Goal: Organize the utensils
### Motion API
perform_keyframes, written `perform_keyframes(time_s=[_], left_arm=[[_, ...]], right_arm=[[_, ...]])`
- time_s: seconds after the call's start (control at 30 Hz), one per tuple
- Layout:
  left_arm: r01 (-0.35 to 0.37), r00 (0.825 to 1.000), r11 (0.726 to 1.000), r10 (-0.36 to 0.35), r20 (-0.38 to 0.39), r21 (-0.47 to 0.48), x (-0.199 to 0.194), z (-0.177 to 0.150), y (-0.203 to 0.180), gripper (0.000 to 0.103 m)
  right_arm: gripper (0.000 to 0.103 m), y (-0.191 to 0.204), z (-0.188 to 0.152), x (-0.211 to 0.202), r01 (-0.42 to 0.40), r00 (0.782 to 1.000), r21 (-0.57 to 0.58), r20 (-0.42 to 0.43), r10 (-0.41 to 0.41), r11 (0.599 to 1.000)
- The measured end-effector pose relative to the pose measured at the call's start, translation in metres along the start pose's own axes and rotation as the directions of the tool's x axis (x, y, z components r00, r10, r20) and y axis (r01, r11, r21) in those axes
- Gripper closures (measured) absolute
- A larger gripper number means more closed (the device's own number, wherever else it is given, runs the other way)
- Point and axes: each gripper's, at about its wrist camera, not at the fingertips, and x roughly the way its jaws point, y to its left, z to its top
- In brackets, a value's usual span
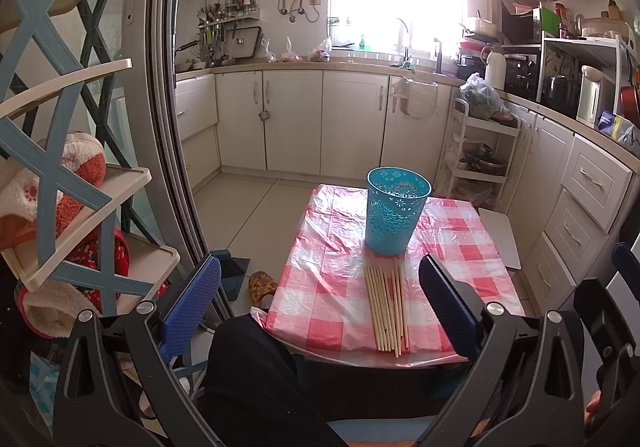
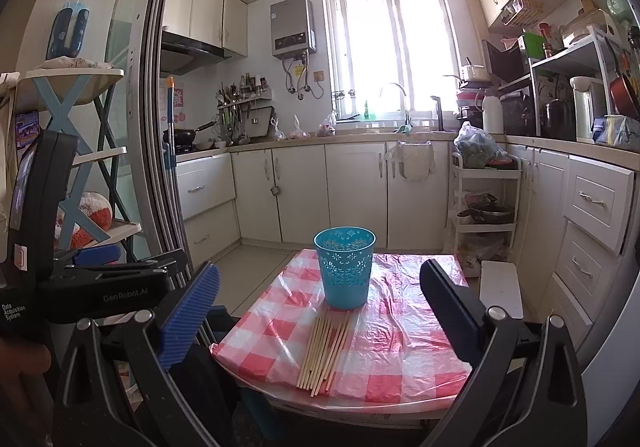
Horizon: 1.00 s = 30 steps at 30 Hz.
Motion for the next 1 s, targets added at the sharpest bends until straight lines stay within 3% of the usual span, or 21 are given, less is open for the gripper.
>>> perform_keyframes(time_s=[0.63,0.8,0.93,0.97,1.0], left_arm=[[-0.003,1.0,1.0,0.003,-0.003,-0.002,0.006,0.001,0.001,0.008],[0.03,0.997,0.999,-0.032,-0.077,-0.033,0.046,-0.003,0.008,0.008],[0.013,0.988,1.0,-0.017,-0.153,-0.025,0.09,-0.01,0.008,0.008],[0.009,0.985,1.0,-0.013,-0.171,-0.024,0.102,-0.012,0.009,0.008],[0.008,0.982,1.0,-0.012,-0.189,-0.024,0.113,-0.014,0.009,0.008]], right_arm=[[0.007,0.0,-0.003,0.009,-0.01,1.0,-0.01,-0.029,0.01,1.0],[0.007,-0.02,-0.011,0.053,0.001,0.989,-0.008,-0.148,-0.003,1.0],[0.008,-0.051,-0.039,0.116,0.015,0.951,0.059,-0.311,0.005,0.998],[0.016,-0.057,-0.049,0.132,0.012,0.938,0.074,-0.346,0.015,0.997],[0.03,-0.061,-0.058,0.15,0.009,0.92,0.087,-0.391,0.026,0.996]])
